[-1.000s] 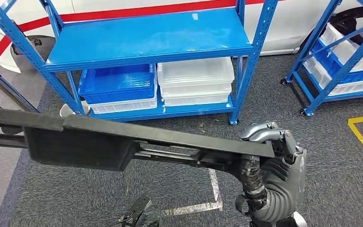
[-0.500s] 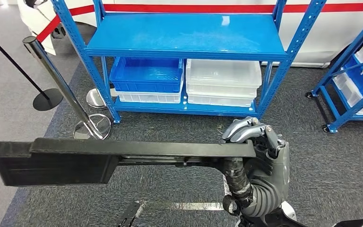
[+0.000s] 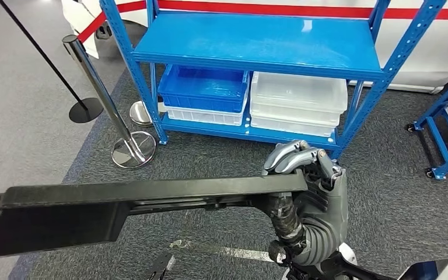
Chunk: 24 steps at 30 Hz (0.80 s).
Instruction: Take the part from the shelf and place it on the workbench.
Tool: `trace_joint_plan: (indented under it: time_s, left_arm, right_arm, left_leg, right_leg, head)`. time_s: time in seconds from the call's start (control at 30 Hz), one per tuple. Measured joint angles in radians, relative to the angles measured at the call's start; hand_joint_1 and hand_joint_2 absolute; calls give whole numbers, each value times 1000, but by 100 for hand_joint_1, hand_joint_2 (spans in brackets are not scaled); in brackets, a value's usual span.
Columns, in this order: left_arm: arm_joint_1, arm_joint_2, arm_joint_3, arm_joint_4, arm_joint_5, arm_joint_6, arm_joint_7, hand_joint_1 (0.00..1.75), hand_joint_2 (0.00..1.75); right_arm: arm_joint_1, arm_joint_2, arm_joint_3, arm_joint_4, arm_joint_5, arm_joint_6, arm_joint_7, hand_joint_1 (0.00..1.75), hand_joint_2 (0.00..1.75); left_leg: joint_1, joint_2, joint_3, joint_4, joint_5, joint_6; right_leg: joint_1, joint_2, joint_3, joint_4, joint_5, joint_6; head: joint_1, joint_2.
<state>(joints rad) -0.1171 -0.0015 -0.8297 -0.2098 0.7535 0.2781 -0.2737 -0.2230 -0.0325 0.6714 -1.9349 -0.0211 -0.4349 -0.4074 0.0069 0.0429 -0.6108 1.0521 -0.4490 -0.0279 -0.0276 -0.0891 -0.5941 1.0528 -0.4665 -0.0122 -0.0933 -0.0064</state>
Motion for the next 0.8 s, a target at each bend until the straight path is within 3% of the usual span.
trace_joint_plan:
  time_s: [0.07, 0.13, 0.2, 0.27, 0.33, 0.37, 0.4, 0.43, 0.47, 0.53, 0.6, 0.67, 0.73, 0.8]
  left_arm:
    - [-2, 0, 2, 0, 0, 0, 0, 0, 175]
    - [2, 2, 3, 0, 0, 2, 0, 0, 175]
    - [6, 3, 4, 0, 0, 3, 1, 0, 175]
    - [5, 3, 4, 0, 0, 4, 3, 0, 175]
    - [1, 3, 5, 0, 0, 4, 6, 0, 175]
    - [0, 3, 5, 0, 0, 4, 8, 0, 175]
    - [1, 3, 5, 0, -1, 3, 11, 0, 175]
    - [1, 4, 5, 0, -3, 2, 14, 0, 175]
    - [2, 4, 5, 0, -5, 0, 17, 0, 175]
    - [0, 6, 5, 0, -13, -5, 25, 0, 175]
    - [-4, 7, 5, 0, -21, -9, 32, 0, 175]
    - [-6, 12, 5, 0, -27, -13, 38, 0, 175]
    - [-7, 17, 5, 0, -33, -19, 45, 0, 175]
    - [-13, 18, 5, 0, -43, -28, 54, 0, 175]
  right_arm:
    - [-1, 2, 0, 0, 0, 0, 0, 175, 175]
    - [-3, 2, 0, 0, -2, 1, -1, 175, 175]
    - [-5, 2, 0, 2, -4, 2, -2, 175, 175]
    - [-5, 2, 0, 2, -8, 3, -3, 175, 175]
    - [-2, 2, 0, 4, -13, 3, -4, 175, 175]
    - [1, 2, 0, 5, -16, 2, -5, 175, 175]
    - [3, 2, 0, 7, -18, 1, -6, 175, 175]
    - [4, 2, 0, 8, -18, 0, -9, 175, 175]
    - [4, 2, 0, 8, -18, -3, -12, 175, 175]
    - [5, 2, 0, 8, -15, -10, -16, 175, 175]
    - [10, 2, 0, 7, -12, -19, -17, 175, 175]
    - [15, 2, 0, 7, -7, -27, -16, 175, 175]
    - [17, 2, 0, 5, 2, -35, -16, 175, 175]
    - [21, 3, 0, 1, 19, -47, -12, 175, 175]
  left_leg:
    - [-9, 9, 14, -38, 2, 15]
    - [-8, -12, 14, -44, 6, 30]
    - [-3, -29, 24, -57, 12, 43]
    - [-1, -42, 28, -60, 16, 53]
    - [-3, -61, 25, -56, 16, 60]
    - [-4, -74, 23, -53, 15, 61]
    - [-5, -87, 22, -50, 14, 61]
    - [-5, -102, 21, -45, 12, 60]
    - [-4, -116, 20, -38, 8, 57]
    - [-5, -144, 9, -16, -2, 49]
    - [-3, -167, -5, -3, -5, 39]
    - [1, -185, -14, -3, -2, 30]
    - [-2, -153, -28, 20, -13, 20]
    - [-4, -86, -76, 114, -57, 9]
  right_leg:
    - [3, -16, 4, -3, -1, 12]
    - [3, -24, 10, -6, -3, 26]
    - [1, 5, 8, 8, -19, 35]
    - [1, 53, -23, 80, -62, 34]
    - [5, 78, -84, 204, -116, 30]
    - [7, 84, -109, 252, -128, 30]
    - [8, 87, -119, 267, -122, 29]
    - [8, 89, -111, 243, -97, 28]
    - [6, 99, -85, 186, -59, 28]
    - [-2, 150, -36, 73, -15, 28]
    - [-4, 178, -20, 36, -14, 26]
    - [-3, 155, -17, 32, -12, 18]
    - [-7, 129, -10, 26, -11, 9]
    - [-7, 100, -5, 23, -12, 3]
  head:
    - [1, 0]
    - [1, 0]
    - [4, 0]
    - [9, 0]
    - [12, 0]
    - [12, 0]
    - [12, 0]
    - [12, 0]
    - [13, 0]
    - [12, 0]
    - [12, 0]
    - [13, 0]
    - [7, 0]
    - [-3, 0]
